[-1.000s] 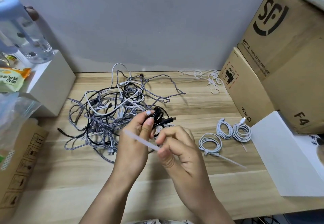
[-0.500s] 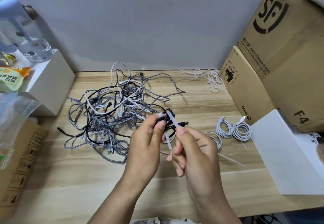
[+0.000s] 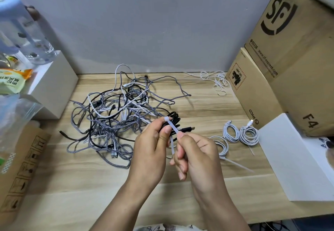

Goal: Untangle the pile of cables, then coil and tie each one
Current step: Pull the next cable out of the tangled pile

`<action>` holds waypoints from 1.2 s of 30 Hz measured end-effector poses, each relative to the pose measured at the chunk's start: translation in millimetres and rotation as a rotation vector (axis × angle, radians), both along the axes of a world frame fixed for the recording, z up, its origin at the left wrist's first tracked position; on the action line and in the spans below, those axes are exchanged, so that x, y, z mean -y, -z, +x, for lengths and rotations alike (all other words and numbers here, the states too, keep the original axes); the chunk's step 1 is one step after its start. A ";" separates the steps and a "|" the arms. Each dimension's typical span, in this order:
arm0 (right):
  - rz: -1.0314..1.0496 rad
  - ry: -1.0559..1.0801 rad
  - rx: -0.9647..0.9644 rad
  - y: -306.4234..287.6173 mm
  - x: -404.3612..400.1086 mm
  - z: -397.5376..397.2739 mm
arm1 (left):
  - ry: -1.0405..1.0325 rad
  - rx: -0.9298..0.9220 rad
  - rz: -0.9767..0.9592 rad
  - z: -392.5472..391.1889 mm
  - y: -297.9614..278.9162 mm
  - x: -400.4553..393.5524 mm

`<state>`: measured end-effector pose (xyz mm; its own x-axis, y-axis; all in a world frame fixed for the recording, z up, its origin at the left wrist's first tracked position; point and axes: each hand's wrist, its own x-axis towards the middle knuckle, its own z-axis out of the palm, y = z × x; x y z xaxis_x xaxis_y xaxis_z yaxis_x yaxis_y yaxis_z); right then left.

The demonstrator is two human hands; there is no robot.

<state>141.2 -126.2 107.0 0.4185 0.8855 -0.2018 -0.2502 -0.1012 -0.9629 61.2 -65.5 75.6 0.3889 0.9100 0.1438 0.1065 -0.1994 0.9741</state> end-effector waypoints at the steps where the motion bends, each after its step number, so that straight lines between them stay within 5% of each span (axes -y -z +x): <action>1: 0.002 -0.001 0.002 0.3 -0.1 -0.2 | -0.002 -0.008 0.006 -0.2 -0.2 -0.1; 22: 0.024 -0.009 -0.010 4.4 -2.3 -2.0 | -0.014 -0.082 0.046 -1.3 -0.5 0.1; 33: -0.036 -0.002 -0.126 8.7 -9.1 12.9 | 0.117 -0.367 0.440 -4.5 1.7 -5.2; 35: -0.063 -0.052 -0.007 14.2 -8.9 18.7 | 0.154 -0.419 0.469 -7.5 4.5 -9.3; 36: -0.091 -0.073 0.200 16.6 -8.0 21.9 | 0.168 -0.426 0.465 -9.0 6.5 -10.5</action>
